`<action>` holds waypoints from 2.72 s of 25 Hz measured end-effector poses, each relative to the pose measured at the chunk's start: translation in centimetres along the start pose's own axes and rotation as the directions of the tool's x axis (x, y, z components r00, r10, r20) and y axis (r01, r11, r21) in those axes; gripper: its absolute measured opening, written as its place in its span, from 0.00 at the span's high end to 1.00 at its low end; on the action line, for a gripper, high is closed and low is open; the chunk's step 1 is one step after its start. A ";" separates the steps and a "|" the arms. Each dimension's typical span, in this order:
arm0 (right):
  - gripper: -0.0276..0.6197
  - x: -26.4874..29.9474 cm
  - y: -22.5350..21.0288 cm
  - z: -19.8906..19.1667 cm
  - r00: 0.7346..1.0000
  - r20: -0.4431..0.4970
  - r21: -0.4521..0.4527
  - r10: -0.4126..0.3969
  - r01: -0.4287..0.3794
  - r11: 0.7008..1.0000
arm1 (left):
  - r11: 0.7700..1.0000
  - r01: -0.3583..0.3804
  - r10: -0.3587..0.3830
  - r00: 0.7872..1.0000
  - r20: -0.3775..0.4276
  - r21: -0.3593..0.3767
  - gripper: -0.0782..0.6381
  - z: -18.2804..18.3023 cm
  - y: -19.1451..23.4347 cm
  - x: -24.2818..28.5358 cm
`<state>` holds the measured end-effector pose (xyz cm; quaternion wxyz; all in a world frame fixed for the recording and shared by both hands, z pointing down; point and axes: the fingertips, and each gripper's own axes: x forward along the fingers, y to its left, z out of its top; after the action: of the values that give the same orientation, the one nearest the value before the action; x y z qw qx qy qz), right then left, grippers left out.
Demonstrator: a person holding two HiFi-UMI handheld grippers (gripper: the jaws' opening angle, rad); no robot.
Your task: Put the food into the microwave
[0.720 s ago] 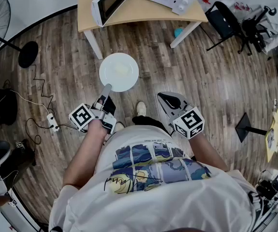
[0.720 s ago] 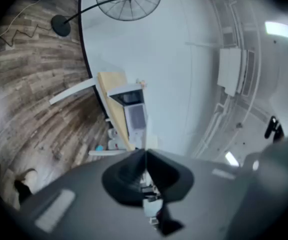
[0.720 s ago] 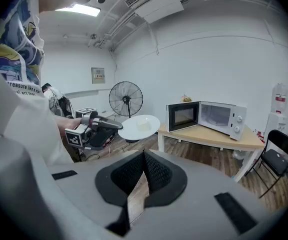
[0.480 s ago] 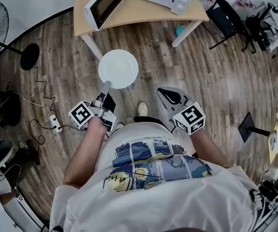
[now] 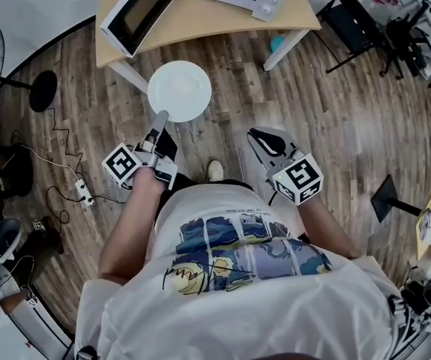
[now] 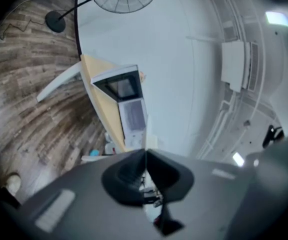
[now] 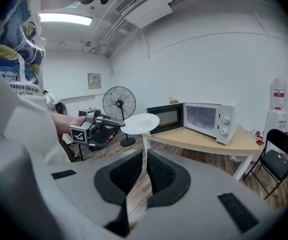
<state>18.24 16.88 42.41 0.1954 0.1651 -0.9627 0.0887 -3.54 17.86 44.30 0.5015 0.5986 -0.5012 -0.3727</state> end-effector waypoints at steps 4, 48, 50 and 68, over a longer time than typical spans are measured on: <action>0.88 -0.2 -2.4 -0.9 1.000 -0.013 0.030 -0.015 0.015 0.999 | 1.000 -0.004 0.004 1.000 0.000 -0.006 0.87 -0.2 0.3 3.6; 0.92 8.5 -30.6 7.1 0.938 -0.103 0.166 -0.332 0.345 0.924 | 0.999 -0.053 0.051 0.984 -0.171 -0.009 0.87 14.7 10.8 45.9; 0.92 8.3 -31.4 7.0 0.934 -0.112 0.169 -0.339 0.354 0.920 | 0.998 -0.063 0.060 0.984 -0.170 -0.010 0.87 14.8 11.5 47.3; 0.92 8.4 -33.1 6.2 0.890 -0.192 0.214 -0.414 0.450 0.867 | 0.995 -0.095 0.087 0.970 -0.226 -0.025 0.87 15.8 15.3 54.1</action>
<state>20.43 -17.79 43.71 0.2543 0.3935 -0.8658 0.1758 -10.16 -38.32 58.77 0.5821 0.6044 -0.4615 -0.2879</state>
